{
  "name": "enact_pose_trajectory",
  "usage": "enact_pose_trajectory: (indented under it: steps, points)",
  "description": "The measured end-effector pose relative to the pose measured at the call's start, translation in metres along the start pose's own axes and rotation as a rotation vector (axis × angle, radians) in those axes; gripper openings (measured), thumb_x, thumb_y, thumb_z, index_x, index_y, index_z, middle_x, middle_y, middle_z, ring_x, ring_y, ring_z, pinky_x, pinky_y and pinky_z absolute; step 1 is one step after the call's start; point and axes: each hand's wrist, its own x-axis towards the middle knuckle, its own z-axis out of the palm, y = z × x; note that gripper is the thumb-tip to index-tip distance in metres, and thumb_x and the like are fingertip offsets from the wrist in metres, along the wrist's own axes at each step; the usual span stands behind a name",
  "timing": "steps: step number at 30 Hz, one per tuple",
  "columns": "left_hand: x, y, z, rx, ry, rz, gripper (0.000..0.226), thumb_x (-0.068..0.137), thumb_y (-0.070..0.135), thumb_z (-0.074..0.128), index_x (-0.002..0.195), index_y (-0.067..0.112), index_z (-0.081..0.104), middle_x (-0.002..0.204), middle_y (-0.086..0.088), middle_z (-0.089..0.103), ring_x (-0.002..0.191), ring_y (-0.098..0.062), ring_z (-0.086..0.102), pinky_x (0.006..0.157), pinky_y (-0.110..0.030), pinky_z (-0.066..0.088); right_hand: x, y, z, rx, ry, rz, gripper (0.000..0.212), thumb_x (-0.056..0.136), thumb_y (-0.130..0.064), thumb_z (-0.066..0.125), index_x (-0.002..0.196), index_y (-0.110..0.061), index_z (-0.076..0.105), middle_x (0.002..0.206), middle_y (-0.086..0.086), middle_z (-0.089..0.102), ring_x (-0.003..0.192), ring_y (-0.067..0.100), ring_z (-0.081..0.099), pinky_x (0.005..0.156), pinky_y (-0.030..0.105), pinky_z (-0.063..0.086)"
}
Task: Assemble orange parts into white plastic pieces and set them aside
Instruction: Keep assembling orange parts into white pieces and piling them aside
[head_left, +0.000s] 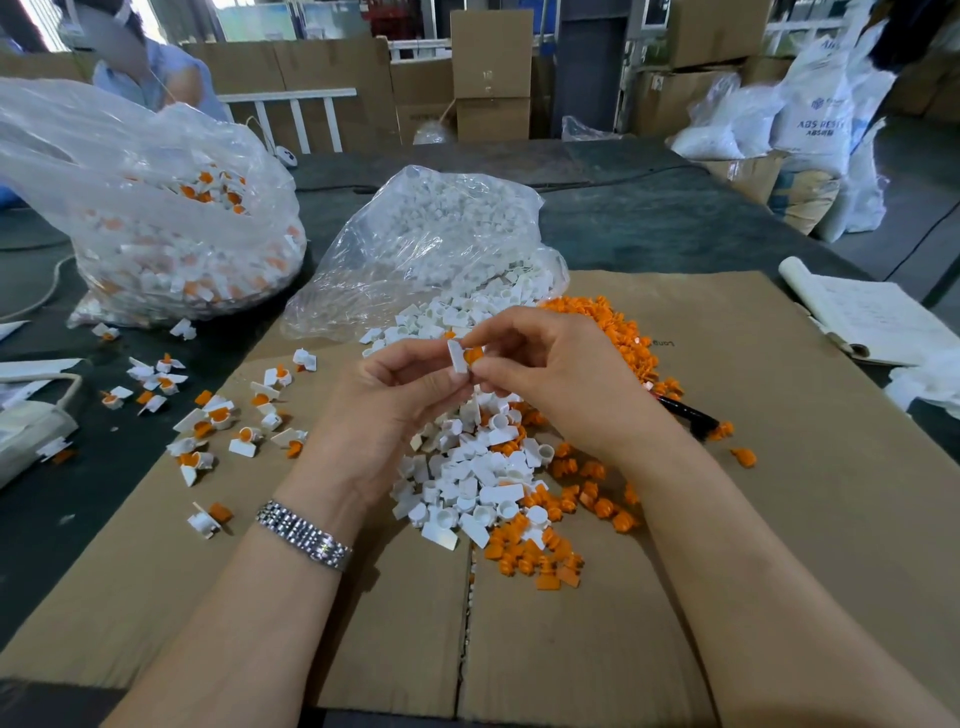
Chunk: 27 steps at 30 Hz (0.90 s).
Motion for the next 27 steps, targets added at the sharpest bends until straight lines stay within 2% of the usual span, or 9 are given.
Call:
enact_pose_trajectory:
  steps: [6, 10, 14, 21, 24, 27]
  points:
    - [-0.002, 0.0, 0.0, 0.118, 0.017, 0.053, 0.027, 0.074, 0.008, 0.08, 0.101, 0.007, 0.077, 0.107, -0.018, 0.077, 0.101, -0.035, 0.075, 0.09, -0.034, 0.061, 0.001, 0.003, 0.003, -0.056, 0.029, -0.007, 0.018, 0.09, -0.014, 0.073, 0.108, -0.015, 0.073, 0.085, 0.002, 0.073, 0.078, 0.012, 0.072, 0.081, 0.034, 0.06]
    - [-0.003, 0.0, 0.001, 0.087, 0.018, 0.035, 0.024, 0.076, 0.01, 0.079, 0.1, 0.007, 0.08, 0.111, -0.017, 0.077, 0.105, -0.033, 0.074, 0.09, -0.031, 0.06, 0.002, 0.003, 0.004, -0.171, 0.065, -0.049, 0.019, 0.091, -0.017, 0.072, 0.11, -0.019, 0.074, 0.088, -0.003, 0.071, 0.08, 0.008, 0.07, 0.081, 0.029, 0.058]
    - [-0.003, 0.001, 0.003, 0.018, 0.045, 0.001, 0.021, 0.074, 0.014, 0.084, 0.094, 0.008, 0.081, 0.109, -0.018, 0.077, 0.103, -0.031, 0.075, 0.088, -0.029, 0.06, 0.002, 0.002, 0.006, -0.278, 0.078, -0.111, 0.022, 0.091, -0.019, 0.072, 0.112, -0.019, 0.074, 0.093, -0.006, 0.068, 0.084, 0.005, 0.064, 0.083, 0.023, 0.054]
    - [0.0, 0.0, 0.002, -0.024, 0.137, -0.038, 0.007, 0.075, 0.003, 0.081, 0.08, 0.007, 0.081, 0.102, -0.023, 0.077, 0.097, -0.034, 0.076, 0.082, -0.03, 0.062, 0.002, 0.003, 0.011, -0.321, 0.062, -0.176, 0.022, 0.087, -0.018, 0.077, 0.108, -0.017, 0.073, 0.087, -0.007, 0.065, 0.079, 0.005, 0.062, 0.076, 0.015, 0.052]
    - [0.0, 0.001, 0.002, 0.037, 0.126, -0.031, 0.012, 0.067, 0.011, 0.086, 0.078, 0.009, 0.08, 0.092, -0.019, 0.077, 0.087, -0.028, 0.077, 0.077, -0.027, 0.061, 0.002, 0.003, 0.011, -0.338, 0.07, -0.181, 0.019, 0.086, -0.019, 0.078, 0.104, -0.014, 0.074, 0.089, -0.003, 0.067, 0.08, 0.008, 0.063, 0.078, 0.023, 0.054]
    - [-0.001, 0.001, 0.0, 0.115, 0.118, -0.035, 0.025, 0.06, 0.022, 0.092, 0.08, 0.011, 0.08, 0.091, -0.019, 0.077, 0.083, -0.027, 0.076, 0.068, -0.025, 0.059, 0.002, 0.003, 0.012, -0.362, 0.048, -0.166, 0.018, 0.087, -0.019, 0.077, 0.104, -0.014, 0.074, 0.093, -0.001, 0.068, 0.085, 0.012, 0.064, 0.082, 0.032, 0.055]
